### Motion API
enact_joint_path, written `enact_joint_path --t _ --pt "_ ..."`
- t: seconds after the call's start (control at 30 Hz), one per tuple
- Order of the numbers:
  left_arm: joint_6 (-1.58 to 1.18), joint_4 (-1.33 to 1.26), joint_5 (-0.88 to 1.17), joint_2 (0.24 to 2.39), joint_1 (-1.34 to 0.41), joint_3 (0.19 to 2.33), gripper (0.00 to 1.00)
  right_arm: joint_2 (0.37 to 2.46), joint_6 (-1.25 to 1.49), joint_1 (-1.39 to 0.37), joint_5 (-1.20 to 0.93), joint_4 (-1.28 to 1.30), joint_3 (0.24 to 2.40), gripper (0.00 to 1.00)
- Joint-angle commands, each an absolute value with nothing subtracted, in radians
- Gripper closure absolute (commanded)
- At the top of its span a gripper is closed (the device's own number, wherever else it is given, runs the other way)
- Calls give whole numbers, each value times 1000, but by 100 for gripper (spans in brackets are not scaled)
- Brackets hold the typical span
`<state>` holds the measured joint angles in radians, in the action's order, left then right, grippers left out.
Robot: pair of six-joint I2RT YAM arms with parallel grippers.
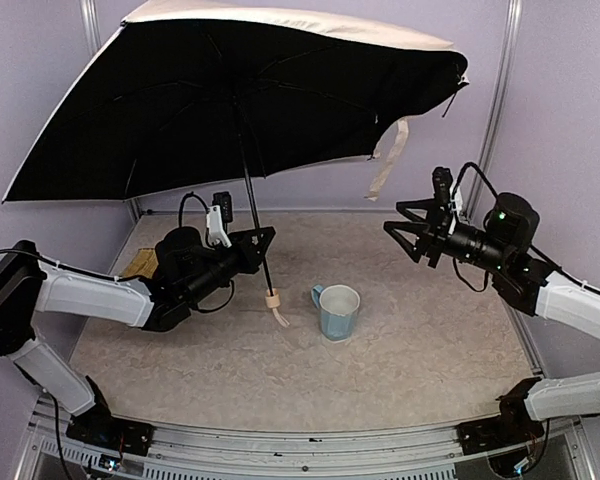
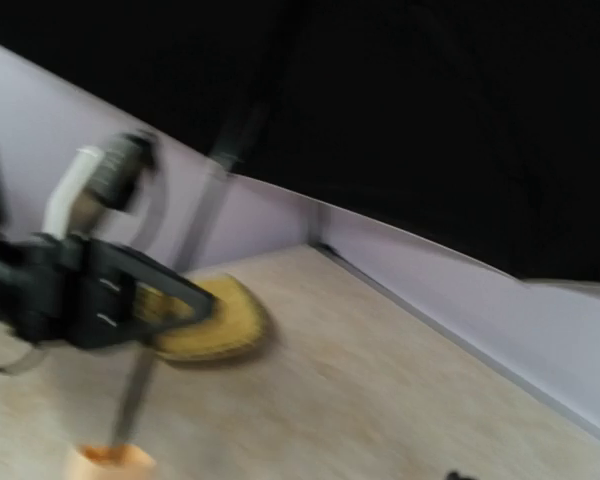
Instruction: Put away the umbrella
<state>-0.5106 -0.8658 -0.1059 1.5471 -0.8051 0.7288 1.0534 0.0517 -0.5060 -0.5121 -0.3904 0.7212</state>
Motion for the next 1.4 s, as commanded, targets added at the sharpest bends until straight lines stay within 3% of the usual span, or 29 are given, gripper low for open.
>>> enact_joint_path --t 0.0,0.13,0.43,0.83,1.03,1.37 --pt "-382 -763 -149 1540 -869 822 100 1103 118 -577 -592 -447 807 40" --pt "-348 -717 -146 1548 -931 877 100 1228 228 -610 -656 -526 964 43" --pt "-409 -763 -98 1568 -1021 905 100 1512 594 -619 -575 -712 1249 49" --pt "-400 -786 -72 1663 -1064 963 100 1673 820 -637 -381 -838 1385 45" --pt "-391 -789 -69 1662 -1069 969 100 1720 848 -637 -329 -843 1409 51" --pt "-385 -825 -68 1657 -1072 952 100 1758 881 -637 -278 -858 1444 51"
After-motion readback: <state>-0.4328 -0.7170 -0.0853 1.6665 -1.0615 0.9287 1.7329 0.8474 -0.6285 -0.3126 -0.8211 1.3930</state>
